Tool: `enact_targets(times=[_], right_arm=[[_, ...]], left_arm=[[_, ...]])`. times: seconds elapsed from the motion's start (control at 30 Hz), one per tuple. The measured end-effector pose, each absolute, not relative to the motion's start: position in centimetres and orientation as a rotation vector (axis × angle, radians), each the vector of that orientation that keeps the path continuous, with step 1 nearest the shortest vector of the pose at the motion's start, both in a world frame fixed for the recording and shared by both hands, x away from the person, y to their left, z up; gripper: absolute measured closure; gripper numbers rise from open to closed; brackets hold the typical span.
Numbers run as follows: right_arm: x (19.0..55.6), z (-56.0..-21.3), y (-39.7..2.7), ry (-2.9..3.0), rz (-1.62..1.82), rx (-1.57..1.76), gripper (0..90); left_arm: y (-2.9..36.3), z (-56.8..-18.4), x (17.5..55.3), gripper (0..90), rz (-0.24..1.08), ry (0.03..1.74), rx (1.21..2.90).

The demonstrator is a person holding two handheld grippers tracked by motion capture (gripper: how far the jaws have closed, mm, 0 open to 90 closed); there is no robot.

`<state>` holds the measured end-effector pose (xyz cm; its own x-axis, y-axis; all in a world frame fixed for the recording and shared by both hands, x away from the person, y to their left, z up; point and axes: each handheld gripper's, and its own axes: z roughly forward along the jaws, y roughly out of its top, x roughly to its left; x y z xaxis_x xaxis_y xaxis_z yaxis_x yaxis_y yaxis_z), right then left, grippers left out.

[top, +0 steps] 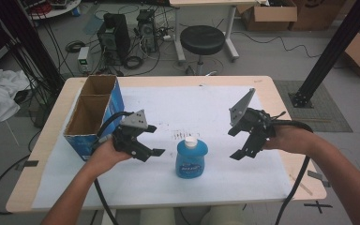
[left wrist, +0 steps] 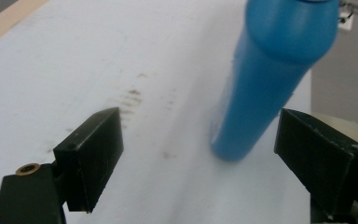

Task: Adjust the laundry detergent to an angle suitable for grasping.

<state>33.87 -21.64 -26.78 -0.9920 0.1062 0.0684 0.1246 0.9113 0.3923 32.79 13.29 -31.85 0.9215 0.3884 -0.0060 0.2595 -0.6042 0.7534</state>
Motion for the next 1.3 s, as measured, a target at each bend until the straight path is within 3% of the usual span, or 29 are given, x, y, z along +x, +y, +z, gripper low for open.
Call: enact_targets(times=[0.27, 0.7, 1.3], right_arm=[[34.0, -27.0, -21.8, -3.022, -0.634, -0.175, 18.6], [34.6, -26.9, -21.9, -3.017, -0.645, -0.165, 18.7], [36.3, -26.6, -22.2, -3.016, -0.661, -0.172, 19.1]], left_arm=[[13.5, -29.5, 34.5, 16.6, 0.25, 0.501, 2.305], [11.9, -25.8, 38.7, 18.6, 0.3, 0.493, 2.56], [10.6, -25.7, 41.7, 19.4, 0.235, 0.483, 2.689]])
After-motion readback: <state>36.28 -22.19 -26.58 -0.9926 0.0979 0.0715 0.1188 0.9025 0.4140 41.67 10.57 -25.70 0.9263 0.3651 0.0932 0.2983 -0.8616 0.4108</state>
